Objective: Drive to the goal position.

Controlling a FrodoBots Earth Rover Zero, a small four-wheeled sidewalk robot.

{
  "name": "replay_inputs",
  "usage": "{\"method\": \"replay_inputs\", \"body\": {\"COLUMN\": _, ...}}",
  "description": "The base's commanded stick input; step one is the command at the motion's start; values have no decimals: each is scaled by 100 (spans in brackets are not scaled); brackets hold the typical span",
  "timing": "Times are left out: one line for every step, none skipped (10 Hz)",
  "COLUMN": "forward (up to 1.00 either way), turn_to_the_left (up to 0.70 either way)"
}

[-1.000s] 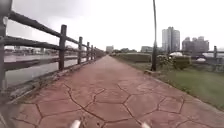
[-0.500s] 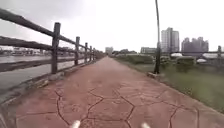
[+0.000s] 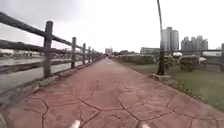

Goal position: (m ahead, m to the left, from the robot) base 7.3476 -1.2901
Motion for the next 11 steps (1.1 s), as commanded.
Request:
{"method": "replay_inputs", "body": {"forward": 70, "turn_to_the_left": 0}}
{"method": "replay_inputs", "body": {"forward": 70, "turn_to_the_left": 0}}
{"method": "replay_inputs", "body": {"forward": 70, "turn_to_the_left": 0}}
{"method": "replay_inputs", "body": {"forward": 70, "turn_to_the_left": 0}}
{"method": "replay_inputs", "body": {"forward": 70, "turn_to_the_left": 0}}
{"method": "replay_inputs", "body": {"forward": 70, "turn_to_the_left": 0}}
{"method": "replay_inputs", "body": {"forward": 70, "turn_to_the_left": 0}}
{"method": "replay_inputs", "body": {"forward": 70, "turn_to_the_left": 0}}
{"method": "replay_inputs", "body": {"forward": 70, "turn_to_the_left": 0}}
{"method": "replay_inputs", "body": {"forward": 70, "turn_to_the_left": 0}}
{"method": "replay_inputs", "body": {"forward": 70, "turn_to_the_left": 0}}
